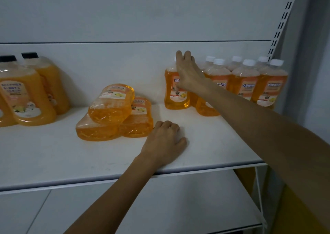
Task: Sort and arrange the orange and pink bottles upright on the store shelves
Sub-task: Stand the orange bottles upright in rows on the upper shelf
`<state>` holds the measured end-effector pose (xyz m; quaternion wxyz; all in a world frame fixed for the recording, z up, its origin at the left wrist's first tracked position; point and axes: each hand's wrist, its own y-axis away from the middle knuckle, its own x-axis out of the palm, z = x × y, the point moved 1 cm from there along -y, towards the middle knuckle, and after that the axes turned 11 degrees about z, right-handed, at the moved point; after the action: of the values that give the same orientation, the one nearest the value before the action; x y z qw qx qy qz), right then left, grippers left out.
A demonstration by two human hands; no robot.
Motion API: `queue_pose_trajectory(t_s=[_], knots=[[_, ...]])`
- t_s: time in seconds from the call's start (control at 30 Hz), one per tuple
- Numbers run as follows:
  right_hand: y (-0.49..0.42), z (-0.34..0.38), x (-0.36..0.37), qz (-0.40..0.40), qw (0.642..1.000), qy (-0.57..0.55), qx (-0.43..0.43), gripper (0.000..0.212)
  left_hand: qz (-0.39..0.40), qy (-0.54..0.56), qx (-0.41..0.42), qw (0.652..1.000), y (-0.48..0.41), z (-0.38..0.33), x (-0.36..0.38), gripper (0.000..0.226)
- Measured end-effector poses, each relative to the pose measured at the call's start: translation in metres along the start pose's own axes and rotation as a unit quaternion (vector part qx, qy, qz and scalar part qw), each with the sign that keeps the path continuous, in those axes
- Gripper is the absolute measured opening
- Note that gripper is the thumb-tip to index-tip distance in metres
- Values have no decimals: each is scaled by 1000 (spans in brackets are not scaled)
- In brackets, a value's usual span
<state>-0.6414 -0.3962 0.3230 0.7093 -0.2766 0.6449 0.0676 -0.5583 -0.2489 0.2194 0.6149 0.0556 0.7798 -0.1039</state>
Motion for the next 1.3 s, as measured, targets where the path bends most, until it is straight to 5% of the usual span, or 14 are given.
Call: queue_pose_trajectory(t_s=[0.23, 0.4, 0.57, 0.7, 0.77, 0.83, 0.9, 1.07, 1.3], knots=[[-4, 0, -1, 8, 999, 38, 18, 99, -28, 19, 17, 999, 1, -3, -3, 35], [2, 3, -4, 17, 997, 71, 18, 100, -128, 63, 69, 987, 13, 3, -28, 32], [9, 33, -16, -35, 993, -100, -59, 80, -263, 9, 120, 957, 31, 45, -90, 36], [8, 68, -13, 81, 948, -304, -43, 70, -309, 14, -22, 951, 47, 99, -121, 44], [4, 85, -3, 152, 927, -343, -26, 77, -206, 116, -178, 955, 51, 119, -118, 71], [-1, 99, 9, 215, 907, -363, -11, 82, -106, 194, -246, 944, 56, 121, -110, 105], [-2, 112, 20, 246, 897, -368, 1, 81, -85, 236, -257, 933, 59, 115, -103, 100], [-1, 119, 28, 189, 872, -451, 7, 56, -107, 250, -227, 935, 55, 109, -99, 66], [23, 107, -24, 23, 856, -515, -43, 70, -218, 341, -102, 909, 56, 84, -105, 44]])
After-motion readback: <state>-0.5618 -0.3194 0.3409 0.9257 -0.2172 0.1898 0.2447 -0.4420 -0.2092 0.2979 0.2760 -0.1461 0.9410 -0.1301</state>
